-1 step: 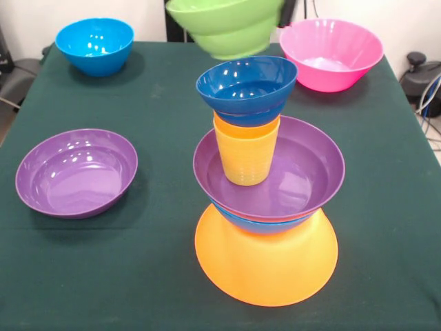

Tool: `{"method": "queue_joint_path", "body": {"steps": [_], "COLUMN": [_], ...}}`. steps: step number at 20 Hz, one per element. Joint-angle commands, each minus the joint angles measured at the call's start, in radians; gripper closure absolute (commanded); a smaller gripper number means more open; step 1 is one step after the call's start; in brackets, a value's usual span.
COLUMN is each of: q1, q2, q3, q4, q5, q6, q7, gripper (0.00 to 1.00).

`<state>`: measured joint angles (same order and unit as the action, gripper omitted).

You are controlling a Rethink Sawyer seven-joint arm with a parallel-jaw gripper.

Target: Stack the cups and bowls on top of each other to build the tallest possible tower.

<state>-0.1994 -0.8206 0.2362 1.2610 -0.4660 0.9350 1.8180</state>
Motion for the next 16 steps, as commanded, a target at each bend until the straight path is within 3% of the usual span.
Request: {"method": "queue_joint_path", "body": {"steps": [1, 5, 16], "q1": [0.063, 0.093, 0.150], "q2": [0.079, 0.109, 0.130], "q3": [-0.080, -0.111, -0.200], "q4": [-0.057, -0.105, -0.089], "q5": [-0.056, -0.074, -0.062], "q6": [0.147, 0.171, 0.096], "q7": [0.136, 0.122, 0.148], "gripper": [1.00, 1.00, 1.00]}}
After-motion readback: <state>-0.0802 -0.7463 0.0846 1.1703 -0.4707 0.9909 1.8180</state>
